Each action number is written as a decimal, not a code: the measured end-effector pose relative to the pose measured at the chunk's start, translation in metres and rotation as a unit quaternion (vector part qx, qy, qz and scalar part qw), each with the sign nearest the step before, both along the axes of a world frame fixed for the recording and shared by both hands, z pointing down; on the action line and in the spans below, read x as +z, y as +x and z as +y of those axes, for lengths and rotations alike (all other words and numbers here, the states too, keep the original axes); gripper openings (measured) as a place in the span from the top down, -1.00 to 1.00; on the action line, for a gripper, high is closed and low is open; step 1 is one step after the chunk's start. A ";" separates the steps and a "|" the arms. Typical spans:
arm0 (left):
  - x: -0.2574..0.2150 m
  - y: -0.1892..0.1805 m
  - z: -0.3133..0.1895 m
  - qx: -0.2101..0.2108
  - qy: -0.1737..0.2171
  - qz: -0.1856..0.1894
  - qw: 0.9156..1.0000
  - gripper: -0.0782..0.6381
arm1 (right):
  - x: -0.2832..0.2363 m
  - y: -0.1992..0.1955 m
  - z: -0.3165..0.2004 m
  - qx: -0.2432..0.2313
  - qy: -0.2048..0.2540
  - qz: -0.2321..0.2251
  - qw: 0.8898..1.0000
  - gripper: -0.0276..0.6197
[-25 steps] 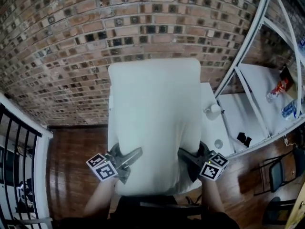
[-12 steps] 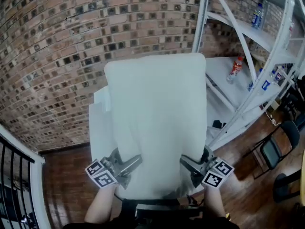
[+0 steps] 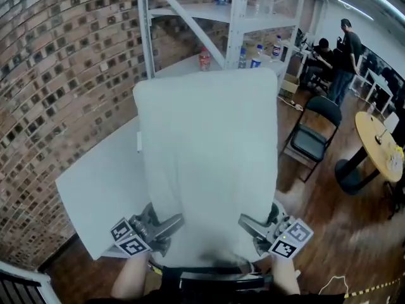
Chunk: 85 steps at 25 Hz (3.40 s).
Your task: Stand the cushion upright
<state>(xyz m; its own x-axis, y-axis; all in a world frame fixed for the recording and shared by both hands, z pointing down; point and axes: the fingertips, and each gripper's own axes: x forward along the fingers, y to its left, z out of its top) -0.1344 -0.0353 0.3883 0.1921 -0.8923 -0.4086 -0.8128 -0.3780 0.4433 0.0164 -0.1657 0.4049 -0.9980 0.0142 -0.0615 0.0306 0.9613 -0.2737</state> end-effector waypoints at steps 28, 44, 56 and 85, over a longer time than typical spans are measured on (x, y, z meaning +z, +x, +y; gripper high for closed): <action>-0.034 0.138 -0.239 0.353 0.044 -0.024 0.934 -0.25 | -0.016 0.185 -0.104 0.377 0.012 -0.035 0.926 -0.40; 0.006 0.136 -0.371 0.364 -0.002 -0.013 0.931 -0.25 | 0.026 0.186 -0.230 0.387 -0.037 -0.024 0.921 -0.40; -0.013 0.271 -0.567 0.378 0.004 -0.035 0.925 -0.25 | 0.016 0.322 -0.419 0.393 -0.041 -0.050 0.917 -0.40; 0.011 0.280 -0.975 0.414 -0.044 -0.008 0.909 -0.25 | 0.034 0.337 -0.811 0.433 -0.081 -0.024 0.897 -0.41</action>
<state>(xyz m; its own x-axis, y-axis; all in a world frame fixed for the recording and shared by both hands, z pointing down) 0.1460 -1.0108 0.3989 0.8183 -0.4672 -0.3347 -0.2712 -0.8274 0.4918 0.3534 -0.9772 0.4385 -0.6264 -0.7787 -0.0356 -0.6934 0.5775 -0.4309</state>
